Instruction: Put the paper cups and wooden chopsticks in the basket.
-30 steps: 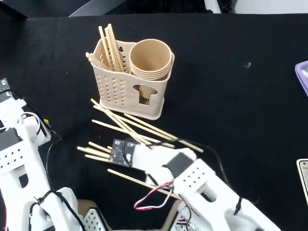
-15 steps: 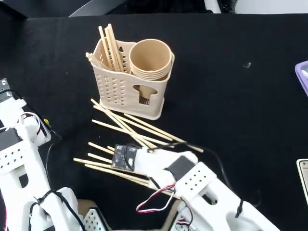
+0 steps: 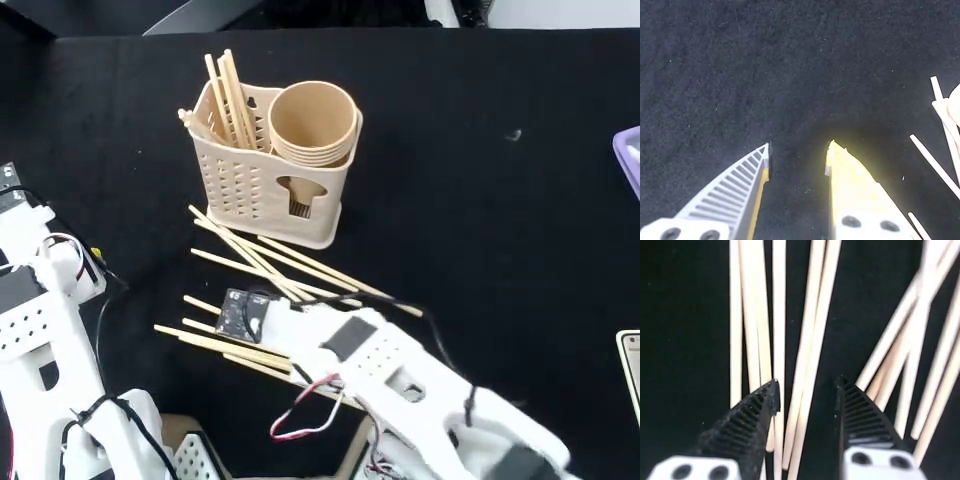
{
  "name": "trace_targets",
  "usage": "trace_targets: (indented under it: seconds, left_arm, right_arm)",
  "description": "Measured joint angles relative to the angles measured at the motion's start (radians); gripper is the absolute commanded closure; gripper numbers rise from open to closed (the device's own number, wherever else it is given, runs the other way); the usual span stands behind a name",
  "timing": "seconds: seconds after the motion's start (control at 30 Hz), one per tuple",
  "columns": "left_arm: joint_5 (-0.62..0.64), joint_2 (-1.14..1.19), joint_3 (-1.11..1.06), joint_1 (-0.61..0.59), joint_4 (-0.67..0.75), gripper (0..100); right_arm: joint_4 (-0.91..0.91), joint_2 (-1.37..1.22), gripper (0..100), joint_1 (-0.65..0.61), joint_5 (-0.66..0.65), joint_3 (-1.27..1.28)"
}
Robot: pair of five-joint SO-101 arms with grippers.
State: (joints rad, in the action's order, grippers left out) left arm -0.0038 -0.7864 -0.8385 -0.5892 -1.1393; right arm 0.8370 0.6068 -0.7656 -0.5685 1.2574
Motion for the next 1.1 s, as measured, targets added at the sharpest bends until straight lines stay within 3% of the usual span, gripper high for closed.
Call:
trace_targets:
  seconds: [0.33, 0.5, 0.57, 0.87, 1.1]
  left_arm:
    - [0.0, 0.0, 0.0, 0.0, 0.0, 81]
    - [0.0, 0.0, 0.0, 0.0, 0.0, 81]
    - [0.0, 0.0, 0.0, 0.0, 0.0, 81]
    - [0.0, 0.0, 0.0, 0.0, 0.0, 81]
    - [0.0, 0.0, 0.0, 0.0, 0.0, 81]
  right_arm:
    - [-0.015, -0.255, 82.5, 0.0, 0.0, -0.157]
    - [-0.018, -0.293, 99.2, 0.0, 0.0, -0.189]
    - [-0.023, -0.292, 97.9, 0.002, 0.0, -0.193]
    - [-0.015, -0.089, 98.8, -0.003, -0.002, -0.104]
    - [0.12, 0.184, 98.8, -0.003, -0.002, -0.094]
